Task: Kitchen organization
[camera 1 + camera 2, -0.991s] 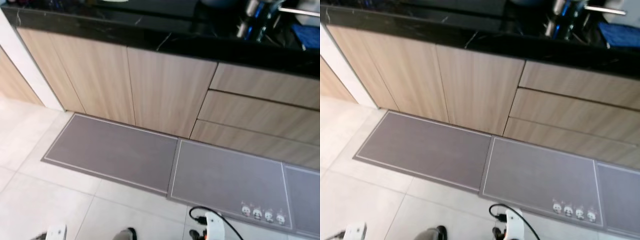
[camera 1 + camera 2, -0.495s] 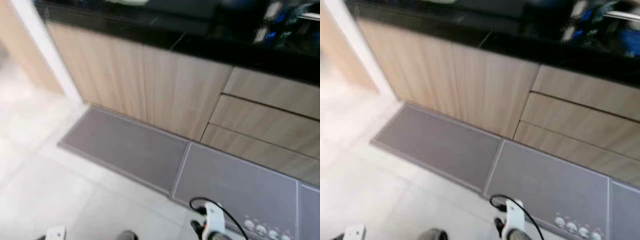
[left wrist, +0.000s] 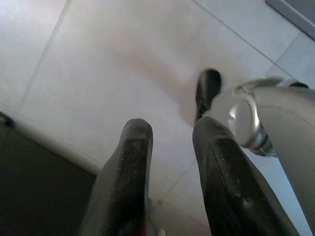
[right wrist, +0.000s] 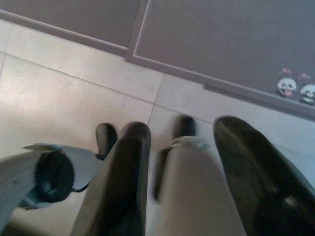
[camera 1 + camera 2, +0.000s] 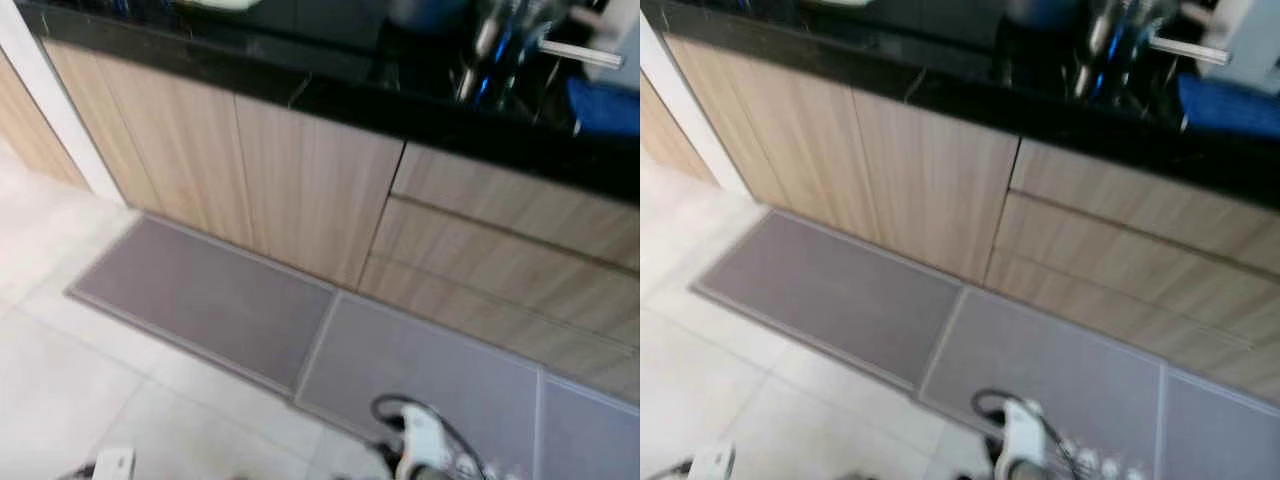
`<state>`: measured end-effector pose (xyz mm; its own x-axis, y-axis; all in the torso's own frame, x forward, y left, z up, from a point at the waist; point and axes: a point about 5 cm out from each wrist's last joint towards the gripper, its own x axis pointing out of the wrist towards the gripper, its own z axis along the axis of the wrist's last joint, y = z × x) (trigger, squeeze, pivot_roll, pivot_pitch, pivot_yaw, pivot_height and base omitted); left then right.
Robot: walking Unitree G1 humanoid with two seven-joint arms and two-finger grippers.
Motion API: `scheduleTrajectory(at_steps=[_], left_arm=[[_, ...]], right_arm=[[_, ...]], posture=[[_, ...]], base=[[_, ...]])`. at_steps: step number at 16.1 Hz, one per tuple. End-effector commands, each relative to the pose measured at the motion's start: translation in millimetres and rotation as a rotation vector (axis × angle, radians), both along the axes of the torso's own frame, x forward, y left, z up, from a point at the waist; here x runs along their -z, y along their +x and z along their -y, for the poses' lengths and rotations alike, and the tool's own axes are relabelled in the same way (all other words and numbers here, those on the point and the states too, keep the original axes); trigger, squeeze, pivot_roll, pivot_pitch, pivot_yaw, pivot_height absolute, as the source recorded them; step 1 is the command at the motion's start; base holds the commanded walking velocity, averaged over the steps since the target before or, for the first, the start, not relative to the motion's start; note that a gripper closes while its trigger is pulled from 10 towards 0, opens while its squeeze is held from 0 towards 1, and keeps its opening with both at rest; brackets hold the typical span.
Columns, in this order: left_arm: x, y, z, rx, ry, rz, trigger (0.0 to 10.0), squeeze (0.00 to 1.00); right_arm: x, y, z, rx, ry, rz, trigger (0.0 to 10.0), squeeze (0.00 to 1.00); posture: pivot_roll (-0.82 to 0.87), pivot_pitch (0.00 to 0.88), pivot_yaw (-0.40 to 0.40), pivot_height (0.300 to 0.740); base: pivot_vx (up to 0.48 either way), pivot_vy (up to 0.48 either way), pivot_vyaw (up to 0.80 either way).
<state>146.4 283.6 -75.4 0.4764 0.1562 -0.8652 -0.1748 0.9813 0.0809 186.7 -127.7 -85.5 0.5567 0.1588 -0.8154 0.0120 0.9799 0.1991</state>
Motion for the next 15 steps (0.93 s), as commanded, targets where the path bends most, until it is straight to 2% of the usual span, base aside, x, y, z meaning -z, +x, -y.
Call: scheduleTrajectory(at_steps=[1, 5, 9, 13, 15], left_arm=[[2.7, -6.0, 0.7, -0.004, -0.009, -0.025, 10.0, 0.0], [2.9, -5.2, 2.0, -0.005, -0.013, -0.021, 10.0, 0.0], [3.1, -4.4, 3.4, -0.009, -0.018, -0.018, 10.0, 0.0], [3.2, -4.6, 3.3, -0.01, -0.018, -0.02, 10.0, 0.0], [3.2, -4.7, 3.1, -0.014, -0.018, -0.02, 10.0, 0.0]], right_arm=[[2.4, -4.4, 5.2, 0.024, -0.007, -0.02, 10.0, 0.0], [2.9, -5.4, 6.5, 0.003, -0.02, -0.025, 10.0, 0.0], [2.5, -4.4, 12.1, 0.025, -0.045, -0.014, 10.0, 0.0], [2.1, -3.5, 10.9, 0.033, -0.039, -0.011, 10.0, 0.0], [2.3, -4.0, 10.9, 0.02, -0.045, -0.014, 10.0, 0.0]], posture=[[0.02, 0.149, -0.034, 0.74], [0.02, 0.147, -0.039, 0.74], [0.03, 0.153, -0.047, 0.74], [0.02, 0.154, -0.044, 0.74], [0.02, 0.153, -0.044, 0.74]], base=[[0.0, -0.307, -0.74], [0.0, -0.31, -0.77], [0.0, -0.309, 0.0], [0.0, -0.31, 0.0], [0.0, -0.311, -0.79]])
